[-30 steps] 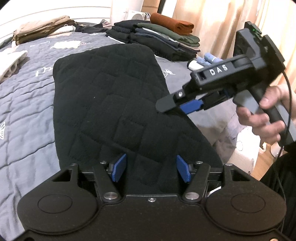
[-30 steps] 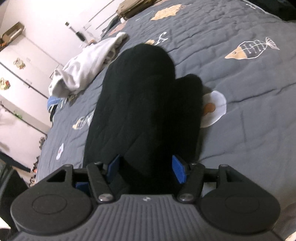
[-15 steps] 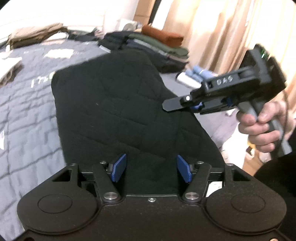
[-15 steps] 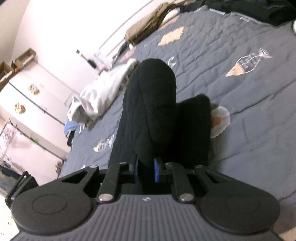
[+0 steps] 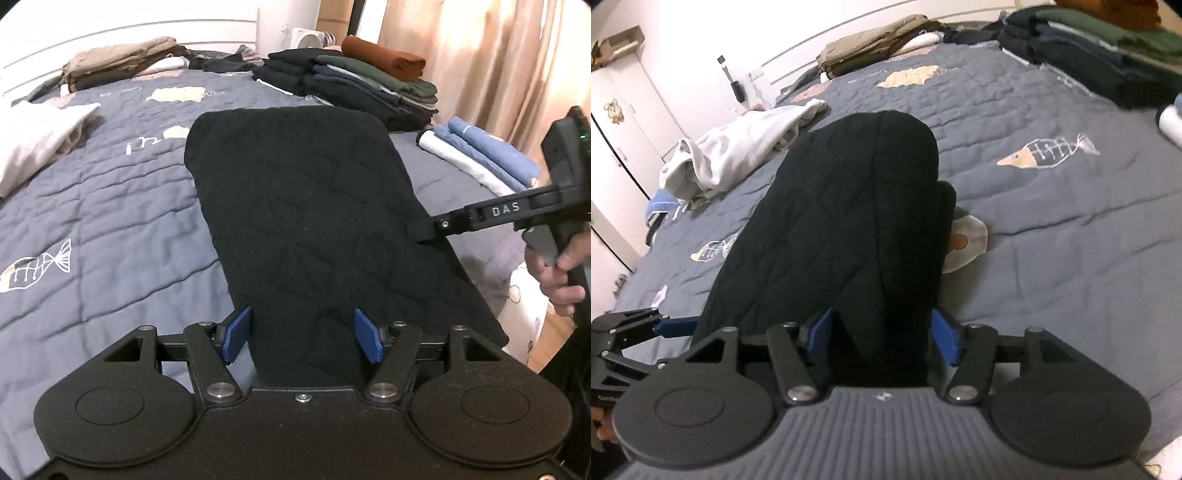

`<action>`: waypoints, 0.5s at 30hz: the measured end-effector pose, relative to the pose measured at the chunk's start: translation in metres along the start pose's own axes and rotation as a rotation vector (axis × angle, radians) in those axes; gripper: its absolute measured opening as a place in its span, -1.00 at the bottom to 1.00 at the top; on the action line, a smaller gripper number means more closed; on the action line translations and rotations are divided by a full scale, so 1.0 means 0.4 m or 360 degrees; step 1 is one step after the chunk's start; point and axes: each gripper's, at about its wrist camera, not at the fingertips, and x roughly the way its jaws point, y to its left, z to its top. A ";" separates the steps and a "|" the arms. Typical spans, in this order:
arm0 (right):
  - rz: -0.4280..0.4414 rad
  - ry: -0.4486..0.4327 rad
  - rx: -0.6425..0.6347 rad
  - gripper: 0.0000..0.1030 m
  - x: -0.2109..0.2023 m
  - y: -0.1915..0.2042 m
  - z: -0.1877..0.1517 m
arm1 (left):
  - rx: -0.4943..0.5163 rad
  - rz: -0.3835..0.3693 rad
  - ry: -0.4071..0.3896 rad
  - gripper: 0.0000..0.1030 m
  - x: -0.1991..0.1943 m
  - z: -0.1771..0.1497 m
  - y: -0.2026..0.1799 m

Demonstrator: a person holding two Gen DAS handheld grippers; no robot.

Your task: Fold clothes

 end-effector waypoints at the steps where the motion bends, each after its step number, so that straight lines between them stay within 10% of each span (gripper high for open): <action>1: -0.0002 -0.0005 0.0024 0.15 -0.008 -0.002 0.001 | -0.0010 -0.0005 -0.0006 0.17 -0.004 0.002 0.000; 15: 0.0106 -0.0349 0.0154 0.15 -0.175 0.017 -0.069 | 0.0066 0.0123 -0.0108 0.17 -0.099 -0.023 -0.005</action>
